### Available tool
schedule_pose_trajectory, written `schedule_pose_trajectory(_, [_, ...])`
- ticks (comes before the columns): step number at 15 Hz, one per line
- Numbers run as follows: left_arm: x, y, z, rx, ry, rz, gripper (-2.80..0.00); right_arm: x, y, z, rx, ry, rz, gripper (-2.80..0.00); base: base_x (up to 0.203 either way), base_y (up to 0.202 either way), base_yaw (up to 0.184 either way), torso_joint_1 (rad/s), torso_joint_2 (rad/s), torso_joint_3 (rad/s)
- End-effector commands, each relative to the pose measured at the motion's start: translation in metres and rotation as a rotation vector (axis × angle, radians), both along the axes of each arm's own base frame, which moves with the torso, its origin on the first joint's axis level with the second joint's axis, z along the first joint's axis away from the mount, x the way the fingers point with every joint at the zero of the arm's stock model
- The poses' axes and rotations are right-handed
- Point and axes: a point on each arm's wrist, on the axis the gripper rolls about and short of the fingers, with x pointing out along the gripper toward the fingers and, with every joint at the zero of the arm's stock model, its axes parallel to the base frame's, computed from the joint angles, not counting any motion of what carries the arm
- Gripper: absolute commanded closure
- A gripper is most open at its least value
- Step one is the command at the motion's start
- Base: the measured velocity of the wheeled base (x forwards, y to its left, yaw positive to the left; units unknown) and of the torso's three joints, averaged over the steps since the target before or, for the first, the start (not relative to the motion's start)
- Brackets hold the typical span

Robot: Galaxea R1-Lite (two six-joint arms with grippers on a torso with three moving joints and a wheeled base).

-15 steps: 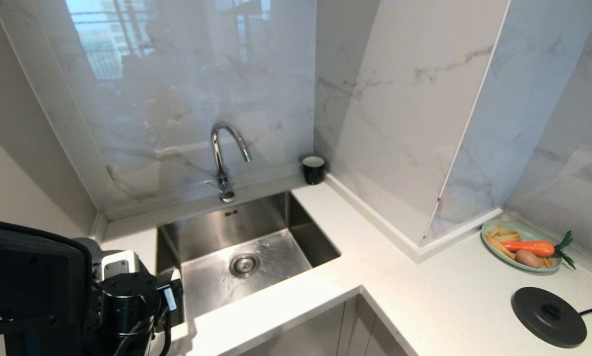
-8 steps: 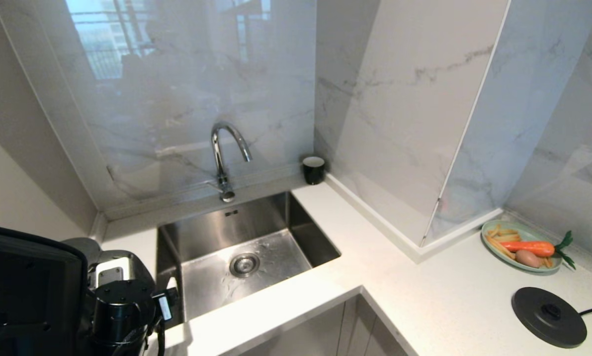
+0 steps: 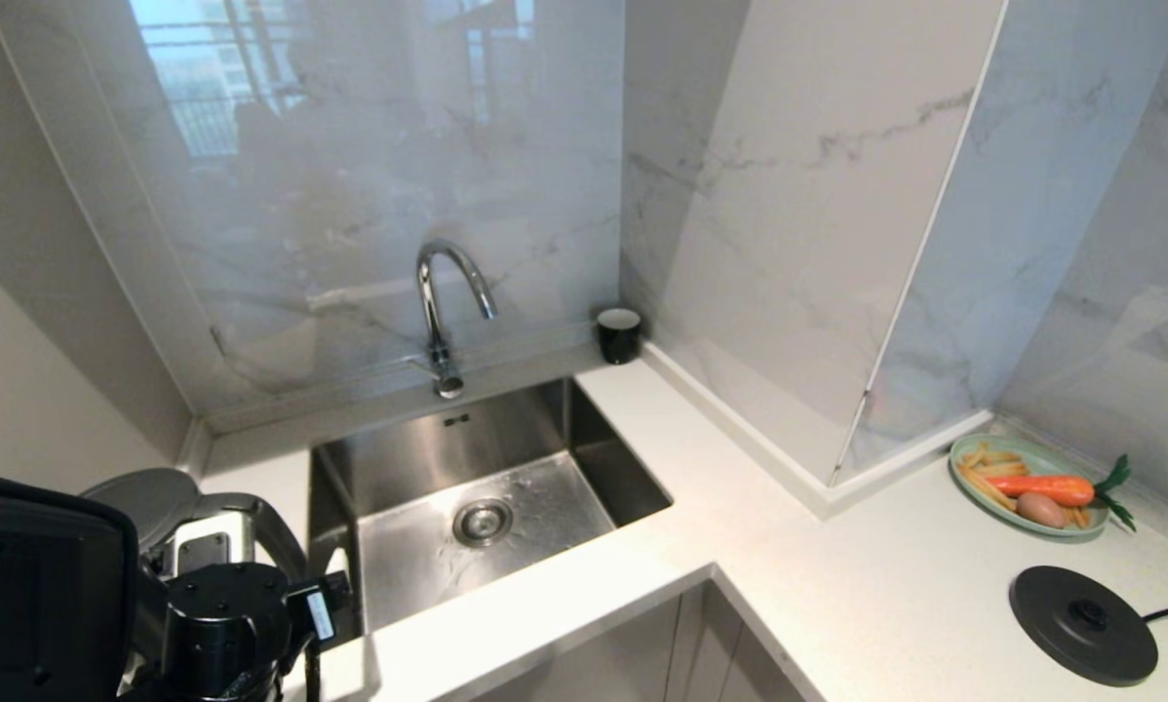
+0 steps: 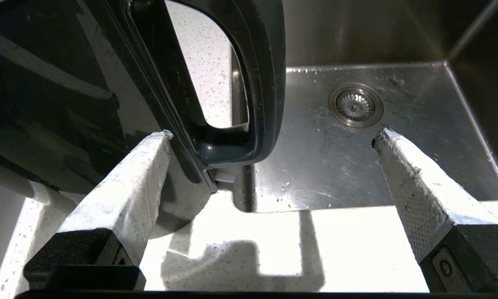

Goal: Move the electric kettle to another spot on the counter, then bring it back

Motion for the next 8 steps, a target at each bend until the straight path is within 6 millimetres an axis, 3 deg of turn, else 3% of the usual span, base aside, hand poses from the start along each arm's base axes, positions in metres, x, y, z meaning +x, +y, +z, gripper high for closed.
schedule_pose_trajectory(1, [-0.003, -0.003, 0.007, -0.015, -0.035, -0.013, -2.80, 0.000, 0.000, 0.000, 0.000, 0.000, 0.000, 0.00, 0.000, 0.000, 0.000, 0.000, 0.00, 0.000])
schedule_pose_trajectory(4, [-0.015, -0.009, 0.030, -0.057, -0.115, -0.068, -2.80, 0.000, 0.000, 0.000, 0.000, 0.000, 0.000, 0.00, 0.000, 0.000, 0.000, 0.000, 0.00, 0.000])
schedule_pose_trajectory(8, [-0.024, -0.010, 0.036, -0.053, -0.108, -0.095, -2.80, 0.000, 0.000, 0.000, 0.000, 0.000, -0.001, 0.00, 0.000, 0.000, 0.000, 0.000, 0.00, 0.000])
